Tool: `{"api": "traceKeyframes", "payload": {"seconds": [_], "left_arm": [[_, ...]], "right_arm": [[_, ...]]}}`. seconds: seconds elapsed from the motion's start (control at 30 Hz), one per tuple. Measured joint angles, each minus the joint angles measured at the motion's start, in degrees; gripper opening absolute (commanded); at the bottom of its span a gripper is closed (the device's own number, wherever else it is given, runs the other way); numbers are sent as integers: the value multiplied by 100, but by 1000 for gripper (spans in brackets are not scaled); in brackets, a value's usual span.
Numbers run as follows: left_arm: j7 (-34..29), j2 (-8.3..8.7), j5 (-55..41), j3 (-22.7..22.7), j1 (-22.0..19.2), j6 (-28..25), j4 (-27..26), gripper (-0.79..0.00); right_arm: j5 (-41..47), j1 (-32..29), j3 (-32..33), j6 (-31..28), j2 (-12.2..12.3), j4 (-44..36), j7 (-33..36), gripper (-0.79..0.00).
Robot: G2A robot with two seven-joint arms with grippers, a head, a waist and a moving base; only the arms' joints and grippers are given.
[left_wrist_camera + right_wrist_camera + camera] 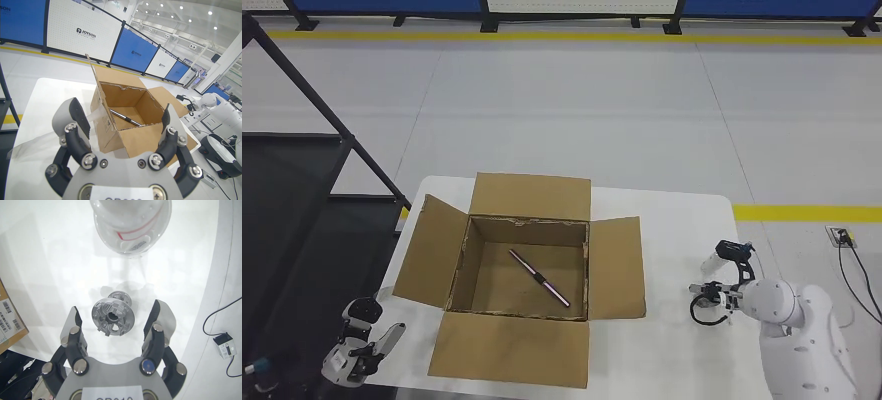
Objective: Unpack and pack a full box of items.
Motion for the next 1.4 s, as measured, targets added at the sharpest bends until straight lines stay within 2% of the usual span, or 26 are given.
{"api": "traceKeyframes", "payload": {"seconds": [0.03,0.07,0.27,0.47,0.7,0.93,1.2,1.4], "left_arm": [[0,0,0,0,0,0,0,0],[0,0,0,0,0,0,0,0],[0,0,0,0,0,0,0,0],[0,0,0,0,0,0,0,0],[0,0,0,0,0,0,0,0],[0,0,0,0,0,0,0,0],[0,0,0,0,0,0,0,0],[0,0,0,0,0,0,0,0]], "right_arm": [[16,-2,4,-1,8,0,7,-773],[30,-7,8,-1,17,-3,16,-785],[244,-139,55,-51,67,-324,-13,-785],[358,-391,-39,-37,98,-1338,-112,-785],[256,-569,-497,112,103,-2734,-245,-785],[537,-432,-1202,18,68,-3520,-710,-785],[844,104,-2295,87,-33,-3607,-1405,-785],[1339,886,-3355,-68,-165,-2757,-1044,-785]]}}
